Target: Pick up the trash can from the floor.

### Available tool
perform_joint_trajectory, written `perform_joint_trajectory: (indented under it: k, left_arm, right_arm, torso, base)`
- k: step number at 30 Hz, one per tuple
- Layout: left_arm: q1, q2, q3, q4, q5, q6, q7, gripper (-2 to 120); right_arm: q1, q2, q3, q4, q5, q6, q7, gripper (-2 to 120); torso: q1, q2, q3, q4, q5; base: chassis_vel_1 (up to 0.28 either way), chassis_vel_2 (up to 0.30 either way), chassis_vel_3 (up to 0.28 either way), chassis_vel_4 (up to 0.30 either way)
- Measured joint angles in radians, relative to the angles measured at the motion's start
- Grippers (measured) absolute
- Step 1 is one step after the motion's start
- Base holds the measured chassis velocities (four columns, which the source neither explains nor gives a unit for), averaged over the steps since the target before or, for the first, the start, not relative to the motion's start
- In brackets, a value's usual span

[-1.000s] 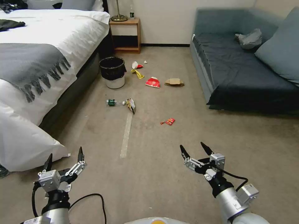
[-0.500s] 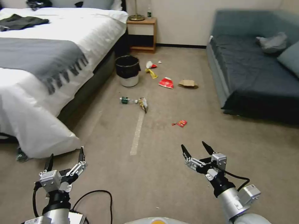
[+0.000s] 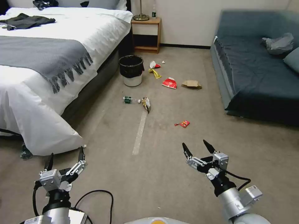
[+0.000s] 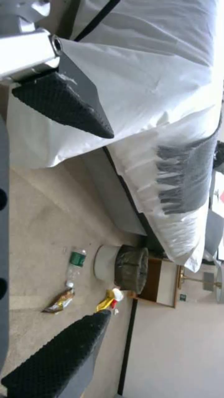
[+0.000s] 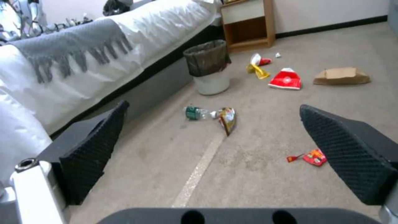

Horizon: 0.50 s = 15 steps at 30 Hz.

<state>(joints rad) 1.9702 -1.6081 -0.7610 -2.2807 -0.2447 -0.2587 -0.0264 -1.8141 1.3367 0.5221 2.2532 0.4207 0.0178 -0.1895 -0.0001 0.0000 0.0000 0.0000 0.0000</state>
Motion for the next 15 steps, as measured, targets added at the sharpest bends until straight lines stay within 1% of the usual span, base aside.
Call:
perform_joint_trajectory:
  k: [15]
  left_arm:
    - [0.014, 0.000, 0.003, -0.007, -0.002, -0.002, 0.008, 100]
  right_arm:
    - [-0.005, 0.010, 0.001, -0.003, -0.002, 0.025, -0.013, 100]
  torso:
    - [0.000, 0.000, 0.000, 0.0000, 0.0000]
  base:
    - [0.000, 0.000, 0.000, 0.000]
